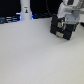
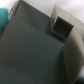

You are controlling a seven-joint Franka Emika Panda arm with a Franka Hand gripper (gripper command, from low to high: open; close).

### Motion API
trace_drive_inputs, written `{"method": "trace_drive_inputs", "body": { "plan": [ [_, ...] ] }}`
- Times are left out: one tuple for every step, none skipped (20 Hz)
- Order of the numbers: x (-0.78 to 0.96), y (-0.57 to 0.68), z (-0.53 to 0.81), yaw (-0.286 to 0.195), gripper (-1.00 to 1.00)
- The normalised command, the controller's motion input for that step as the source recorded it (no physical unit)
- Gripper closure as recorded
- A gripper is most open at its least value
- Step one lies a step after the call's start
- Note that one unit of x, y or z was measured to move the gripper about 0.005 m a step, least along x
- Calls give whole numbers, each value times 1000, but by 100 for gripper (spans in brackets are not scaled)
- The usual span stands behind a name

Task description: Open the kcup holder, insert the kcup into the holder, and close the kcup holder

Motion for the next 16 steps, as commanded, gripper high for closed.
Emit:
{"method": "trace_drive_inputs", "body": {
  "plan": [
    [-65, 142, 143, -69, -100],
    [-79, 6, -109, -10, -100],
    [35, 187, 557, -23, -100],
    [-30, -2, -2, -24, -100],
    [75, 221, 651, -24, -100],
    [8, 196, 560, -33, -100],
    [81, 182, 617, -18, -100],
    [-53, -4, 57, -33, -100],
    [86, 180, 558, -26, -100],
    [-48, 14, 49, -29, -100],
    [-25, -8, 8, -23, -100],
    [21, -11, 87, -40, -100],
    [20, 120, 0, 0, -100],
    [77, 443, 80, 0, -100],
    [194, 609, 66, 1, -100],
    [154, 691, 89, 11, -100]
  ]
}}
